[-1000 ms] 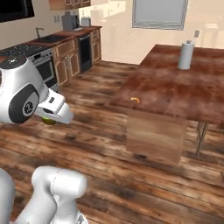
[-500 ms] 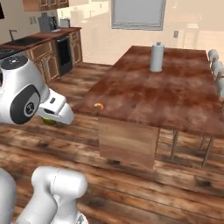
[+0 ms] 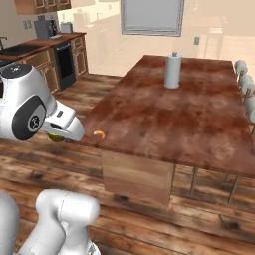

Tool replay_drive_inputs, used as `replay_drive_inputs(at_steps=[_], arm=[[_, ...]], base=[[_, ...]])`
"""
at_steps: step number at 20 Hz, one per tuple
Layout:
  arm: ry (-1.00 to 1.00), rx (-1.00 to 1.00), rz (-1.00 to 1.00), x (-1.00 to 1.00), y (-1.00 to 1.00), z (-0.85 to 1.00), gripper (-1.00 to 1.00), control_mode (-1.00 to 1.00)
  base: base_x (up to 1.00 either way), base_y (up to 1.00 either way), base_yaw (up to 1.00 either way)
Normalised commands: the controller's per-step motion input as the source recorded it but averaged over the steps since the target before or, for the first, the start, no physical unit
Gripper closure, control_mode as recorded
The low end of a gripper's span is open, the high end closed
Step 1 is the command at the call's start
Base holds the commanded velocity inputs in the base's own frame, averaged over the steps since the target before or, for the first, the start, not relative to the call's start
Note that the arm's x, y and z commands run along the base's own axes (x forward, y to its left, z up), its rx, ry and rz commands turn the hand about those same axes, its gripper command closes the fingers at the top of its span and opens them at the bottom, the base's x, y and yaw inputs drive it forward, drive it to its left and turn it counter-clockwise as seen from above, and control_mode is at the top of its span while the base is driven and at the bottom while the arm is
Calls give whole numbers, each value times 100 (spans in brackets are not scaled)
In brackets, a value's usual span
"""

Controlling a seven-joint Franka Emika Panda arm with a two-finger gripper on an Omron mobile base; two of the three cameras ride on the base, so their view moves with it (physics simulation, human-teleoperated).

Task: Open the fridge, remove the kiwi, onion, and shrimp, and place them on any counter.

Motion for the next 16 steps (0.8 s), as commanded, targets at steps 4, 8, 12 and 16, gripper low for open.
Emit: replay_drive_inputs(at_steps=[4,8,12,16], arm=[[0,0,0,0,0,0,100,100],[0,0,0,0,0,0,100,100],[0,0,0,0,0,0,100,100],[0,0,0,0,0,0,100,100]], base=[[52,0,0],[45,0,0],[45,0,0],[37,0,0]])
